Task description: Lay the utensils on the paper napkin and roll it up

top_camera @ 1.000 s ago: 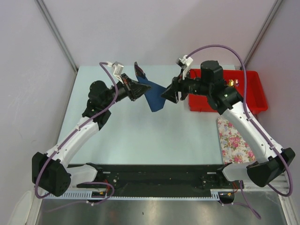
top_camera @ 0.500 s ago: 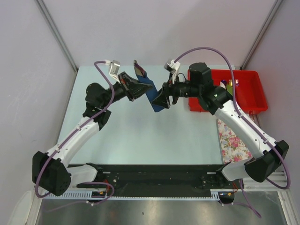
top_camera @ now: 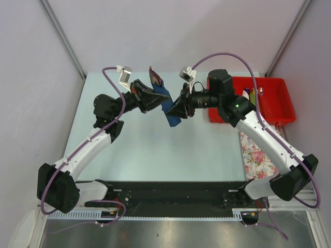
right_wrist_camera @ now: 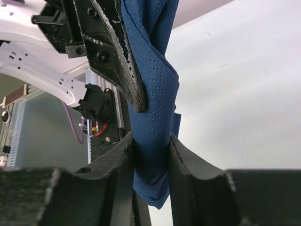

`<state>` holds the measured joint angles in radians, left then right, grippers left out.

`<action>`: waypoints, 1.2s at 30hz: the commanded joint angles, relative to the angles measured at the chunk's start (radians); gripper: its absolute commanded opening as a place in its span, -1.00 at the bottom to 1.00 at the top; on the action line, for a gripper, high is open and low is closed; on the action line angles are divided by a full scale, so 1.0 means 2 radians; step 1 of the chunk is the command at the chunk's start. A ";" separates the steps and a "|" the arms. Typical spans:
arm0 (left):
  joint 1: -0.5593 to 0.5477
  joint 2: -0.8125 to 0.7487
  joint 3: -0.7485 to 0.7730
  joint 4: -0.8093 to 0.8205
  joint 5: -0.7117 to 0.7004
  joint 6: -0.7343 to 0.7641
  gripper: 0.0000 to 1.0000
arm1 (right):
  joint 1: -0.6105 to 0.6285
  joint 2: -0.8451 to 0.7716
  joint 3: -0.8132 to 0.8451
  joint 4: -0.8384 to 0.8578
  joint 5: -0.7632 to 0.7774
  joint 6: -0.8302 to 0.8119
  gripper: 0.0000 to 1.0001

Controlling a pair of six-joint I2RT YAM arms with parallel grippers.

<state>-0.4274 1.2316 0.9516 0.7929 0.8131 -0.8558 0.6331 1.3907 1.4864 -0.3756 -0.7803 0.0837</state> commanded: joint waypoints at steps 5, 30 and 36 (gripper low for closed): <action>-0.001 0.002 0.004 0.078 0.011 -0.018 -1.00 | 0.011 -0.004 0.009 0.011 -0.006 0.016 -1.00; 0.043 -0.006 -0.026 0.045 0.094 -0.023 0.65 | 0.018 -0.006 0.051 0.044 0.014 0.033 -1.00; 0.035 0.018 -0.032 0.108 0.080 -0.081 0.62 | 0.023 -0.003 0.051 0.047 0.010 0.030 -1.00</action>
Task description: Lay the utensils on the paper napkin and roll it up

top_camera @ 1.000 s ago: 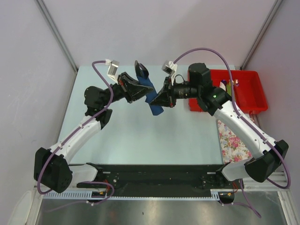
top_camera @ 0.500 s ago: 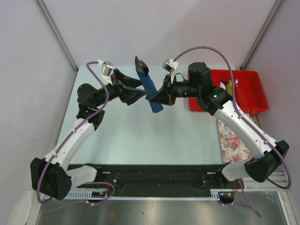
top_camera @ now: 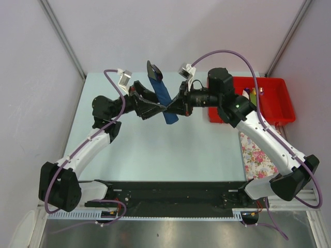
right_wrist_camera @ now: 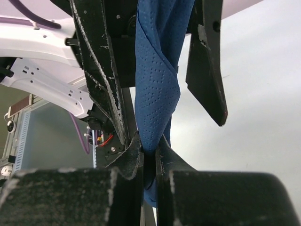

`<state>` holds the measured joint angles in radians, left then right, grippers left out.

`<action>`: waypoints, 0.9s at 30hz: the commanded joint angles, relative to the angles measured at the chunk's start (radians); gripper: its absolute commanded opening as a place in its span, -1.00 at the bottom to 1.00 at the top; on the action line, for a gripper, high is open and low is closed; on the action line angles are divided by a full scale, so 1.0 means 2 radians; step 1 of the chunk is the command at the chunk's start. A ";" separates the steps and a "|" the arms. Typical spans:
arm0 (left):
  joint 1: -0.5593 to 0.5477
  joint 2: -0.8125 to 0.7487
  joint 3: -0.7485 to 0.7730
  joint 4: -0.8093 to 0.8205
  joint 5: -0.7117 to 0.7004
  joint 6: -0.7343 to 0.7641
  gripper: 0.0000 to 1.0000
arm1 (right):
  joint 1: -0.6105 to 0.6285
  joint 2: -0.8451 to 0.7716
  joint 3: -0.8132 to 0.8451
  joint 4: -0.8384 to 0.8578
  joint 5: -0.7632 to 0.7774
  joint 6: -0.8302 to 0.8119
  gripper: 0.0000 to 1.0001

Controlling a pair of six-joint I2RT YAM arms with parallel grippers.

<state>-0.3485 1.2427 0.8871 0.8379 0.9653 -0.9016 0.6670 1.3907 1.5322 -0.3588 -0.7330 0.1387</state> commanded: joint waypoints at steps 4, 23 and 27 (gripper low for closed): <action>-0.004 0.024 0.006 0.114 0.004 -0.085 0.37 | 0.008 0.000 0.029 0.037 -0.013 0.000 -1.00; -0.006 0.024 0.004 0.139 -0.014 -0.103 -1.00 | 0.006 -0.014 0.018 0.014 -0.015 -0.024 -0.50; -0.006 0.024 0.006 0.140 -0.016 -0.103 -1.00 | -0.010 -0.018 0.016 0.006 -0.012 -0.013 0.14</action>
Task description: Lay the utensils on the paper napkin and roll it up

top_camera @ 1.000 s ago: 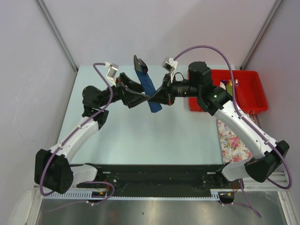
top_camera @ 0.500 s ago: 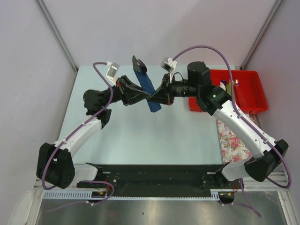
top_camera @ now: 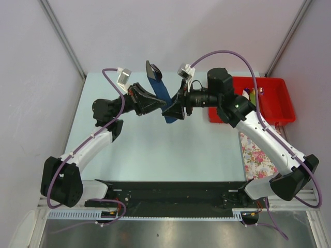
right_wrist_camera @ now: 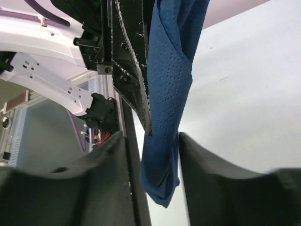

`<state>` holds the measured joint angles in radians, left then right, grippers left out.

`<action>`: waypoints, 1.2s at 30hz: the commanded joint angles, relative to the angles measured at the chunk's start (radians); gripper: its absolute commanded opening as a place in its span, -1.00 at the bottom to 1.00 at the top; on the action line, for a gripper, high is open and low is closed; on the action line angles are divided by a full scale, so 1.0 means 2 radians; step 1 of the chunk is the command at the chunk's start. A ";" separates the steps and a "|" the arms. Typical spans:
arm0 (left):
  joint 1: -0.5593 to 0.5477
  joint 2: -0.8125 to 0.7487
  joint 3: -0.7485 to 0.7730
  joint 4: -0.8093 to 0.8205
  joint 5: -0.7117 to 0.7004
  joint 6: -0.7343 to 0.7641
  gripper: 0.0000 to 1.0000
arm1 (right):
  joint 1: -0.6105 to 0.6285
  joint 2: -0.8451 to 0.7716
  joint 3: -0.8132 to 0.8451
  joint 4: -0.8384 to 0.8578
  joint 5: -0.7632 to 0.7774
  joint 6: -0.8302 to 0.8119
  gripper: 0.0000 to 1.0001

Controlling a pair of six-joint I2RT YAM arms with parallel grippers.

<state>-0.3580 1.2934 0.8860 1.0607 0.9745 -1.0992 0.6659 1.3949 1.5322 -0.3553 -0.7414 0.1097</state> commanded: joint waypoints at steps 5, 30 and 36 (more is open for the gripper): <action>-0.007 0.004 0.014 0.036 -0.026 -0.007 -1.00 | -0.019 -0.023 -0.005 0.025 -0.011 0.028 0.41; -0.012 0.020 0.035 0.060 -0.029 -0.004 -1.00 | -0.025 -0.013 -0.044 0.054 -0.057 0.092 -1.00; -0.012 0.021 0.036 0.065 -0.026 -0.001 -1.00 | -0.028 -0.013 -0.037 0.023 -0.049 0.085 -0.28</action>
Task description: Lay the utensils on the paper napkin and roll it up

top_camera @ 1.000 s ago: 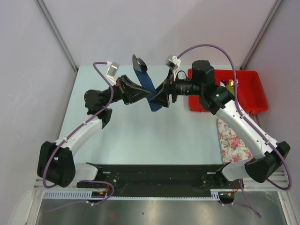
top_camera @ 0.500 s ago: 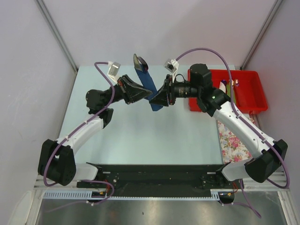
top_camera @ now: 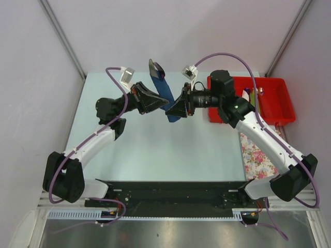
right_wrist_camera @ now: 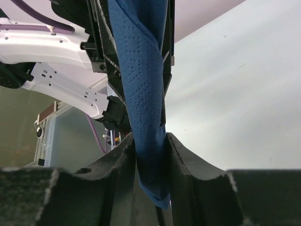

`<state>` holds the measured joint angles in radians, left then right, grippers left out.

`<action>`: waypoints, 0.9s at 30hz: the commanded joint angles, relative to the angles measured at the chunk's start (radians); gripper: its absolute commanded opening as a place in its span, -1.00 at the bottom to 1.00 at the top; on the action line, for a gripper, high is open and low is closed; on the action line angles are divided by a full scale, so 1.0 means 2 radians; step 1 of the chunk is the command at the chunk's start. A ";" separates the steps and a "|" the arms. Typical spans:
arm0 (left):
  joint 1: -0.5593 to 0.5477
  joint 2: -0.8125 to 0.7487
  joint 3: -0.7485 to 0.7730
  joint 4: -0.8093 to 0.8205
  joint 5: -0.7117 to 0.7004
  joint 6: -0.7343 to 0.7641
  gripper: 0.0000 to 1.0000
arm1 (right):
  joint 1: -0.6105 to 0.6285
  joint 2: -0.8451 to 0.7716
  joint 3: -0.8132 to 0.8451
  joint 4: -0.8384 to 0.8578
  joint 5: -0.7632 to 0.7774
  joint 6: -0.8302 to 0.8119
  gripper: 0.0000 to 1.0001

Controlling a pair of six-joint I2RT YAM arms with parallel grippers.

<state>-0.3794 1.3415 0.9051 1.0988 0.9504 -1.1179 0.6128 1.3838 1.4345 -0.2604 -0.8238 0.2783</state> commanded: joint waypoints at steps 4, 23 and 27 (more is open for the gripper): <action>-0.001 -0.003 0.028 0.048 -0.014 0.013 -1.00 | -0.002 -0.007 0.004 -0.025 -0.012 0.004 -0.40; 0.009 0.009 0.022 0.048 -0.026 0.012 -0.99 | -0.015 0.005 -0.023 -0.019 -0.035 0.037 -0.38; 0.009 0.013 0.023 0.049 -0.026 0.007 -1.00 | -0.024 0.010 -0.027 -0.030 -0.032 0.025 0.14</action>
<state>-0.3759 1.3685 0.9054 1.1053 0.9520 -1.1152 0.5797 1.3895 1.3949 -0.2745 -0.8726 0.3309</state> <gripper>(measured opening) 0.154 0.552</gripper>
